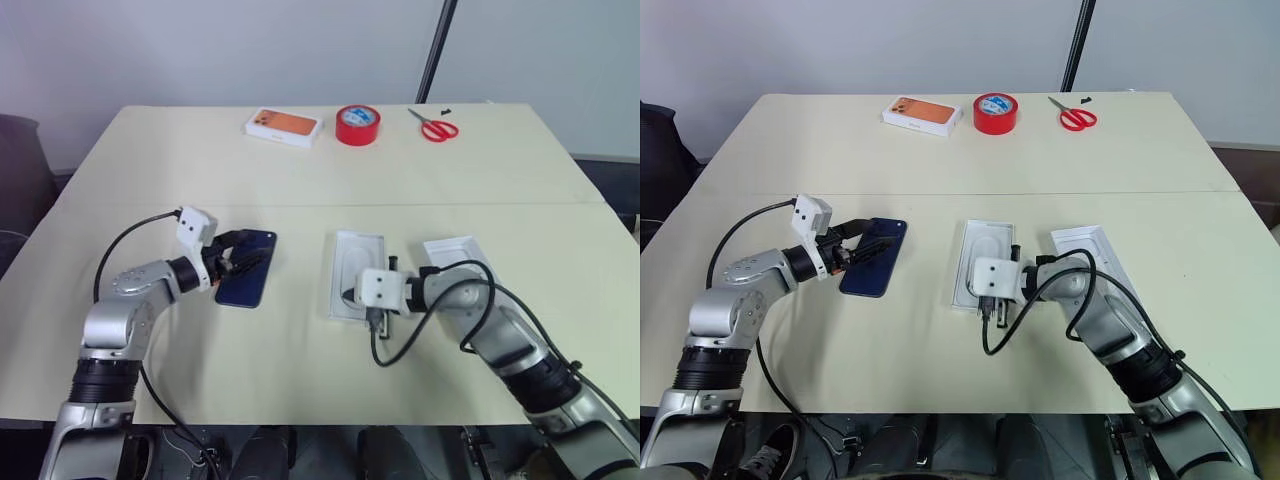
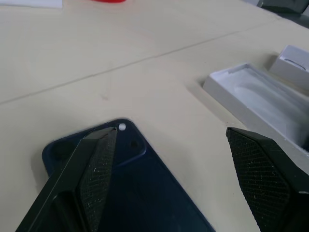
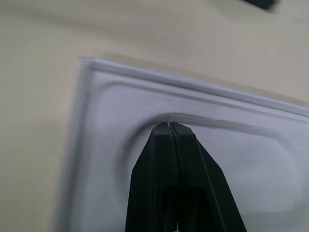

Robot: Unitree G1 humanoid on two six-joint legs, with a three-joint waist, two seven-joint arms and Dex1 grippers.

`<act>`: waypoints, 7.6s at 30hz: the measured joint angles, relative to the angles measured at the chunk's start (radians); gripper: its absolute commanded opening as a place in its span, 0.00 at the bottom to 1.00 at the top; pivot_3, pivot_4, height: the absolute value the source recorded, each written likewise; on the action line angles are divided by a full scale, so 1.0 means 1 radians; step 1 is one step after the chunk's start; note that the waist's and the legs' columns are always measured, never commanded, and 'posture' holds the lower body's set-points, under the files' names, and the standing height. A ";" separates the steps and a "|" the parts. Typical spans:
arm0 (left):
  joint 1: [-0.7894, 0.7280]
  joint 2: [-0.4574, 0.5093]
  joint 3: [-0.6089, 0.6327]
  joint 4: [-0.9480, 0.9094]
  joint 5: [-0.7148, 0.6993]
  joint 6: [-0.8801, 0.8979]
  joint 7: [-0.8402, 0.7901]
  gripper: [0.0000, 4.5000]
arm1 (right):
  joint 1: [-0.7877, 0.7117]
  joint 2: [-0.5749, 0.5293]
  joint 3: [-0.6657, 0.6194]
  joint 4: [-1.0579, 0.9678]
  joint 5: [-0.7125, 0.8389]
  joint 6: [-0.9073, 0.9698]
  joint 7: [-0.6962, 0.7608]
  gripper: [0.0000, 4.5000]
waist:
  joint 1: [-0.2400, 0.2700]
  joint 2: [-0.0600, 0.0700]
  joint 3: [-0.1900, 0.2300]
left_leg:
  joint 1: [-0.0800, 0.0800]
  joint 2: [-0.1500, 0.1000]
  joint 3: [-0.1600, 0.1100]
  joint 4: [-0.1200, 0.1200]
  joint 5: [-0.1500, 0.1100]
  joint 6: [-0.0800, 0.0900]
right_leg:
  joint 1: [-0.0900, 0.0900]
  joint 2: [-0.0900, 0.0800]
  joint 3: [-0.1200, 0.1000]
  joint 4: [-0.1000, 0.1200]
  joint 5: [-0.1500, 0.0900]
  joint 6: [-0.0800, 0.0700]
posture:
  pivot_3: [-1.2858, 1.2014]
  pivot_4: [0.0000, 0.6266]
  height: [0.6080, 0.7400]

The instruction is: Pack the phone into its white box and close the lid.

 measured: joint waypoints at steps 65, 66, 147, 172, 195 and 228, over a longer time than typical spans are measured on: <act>-0.229 0.068 0.072 0.418 -0.159 0.744 -0.136 0.01 | -0.322 0.459 0.240 0.463 -0.176 0.040 -0.134 0.00 | -0.050 0.014 -0.015 | 0.014 -0.002 -0.002 -0.004 0.001 -0.002 | 0.001 0.000 0.003 0.014 0.000 0.000 | 0.52 0.24 1.00; -0.229 0.068 0.074 0.420 -0.159 0.747 -0.135 0.01 | -0.321 0.456 0.238 0.463 -0.176 0.039 -0.135 0.00 | -0.050 0.014 -0.015 | 0.014 -0.002 -0.002 -0.004 0.001 -0.002 | 0.001 0.000 0.003 0.014 0.000 0.000 | 0.52 0.24 1.00; -0.126 -0.212 0.329 0.122 -0.565 0.861 0.204 0.00 | 0.127 0.164 0.044 -0.014 0.120 -0.078 -0.008 0.07 | -0.022 0.002 -0.009 | -0.001 0.000 0.000 0.001 0.002 -0.003 | -0.006 0.000 0.003 0.008 0.000 0.000 | 0.52 0.24 1.00; -0.076 -0.343 0.259 0.118 -0.530 0.754 0.328 0.11 | 0.163 0.011 -0.211 -0.081 0.312 -0.008 0.015 0.79 | -0.019 0.002 -0.009 | -0.001 0.000 0.000 0.000 0.002 -0.003 | -0.004 0.000 0.002 0.006 0.000 0.000 | 0.52 0.24 1.00; -0.120 -0.246 0.219 0.082 -0.541 0.807 0.295 0.81 | 0.149 0.047 -0.191 -0.032 0.286 -0.055 -0.035 0.79 | -0.021 0.002 -0.009 | -0.001 0.000 0.000 0.000 0.002 -0.003 | -0.004 0.000 0.002 0.006 0.000 0.000 | 0.52 0.24 1.00; -0.145 -0.237 0.017 0.187 -0.206 0.437 0.233 0.01 | 0.086 0.087 -0.091 0.161 0.023 -0.172 -0.178 0.01 | -0.024 0.003 -0.009 | -0.001 0.000 0.000 0.000 0.002 -0.003 | -0.004 0.000 0.002 0.006 0.000 0.000 | 0.52 0.24 1.00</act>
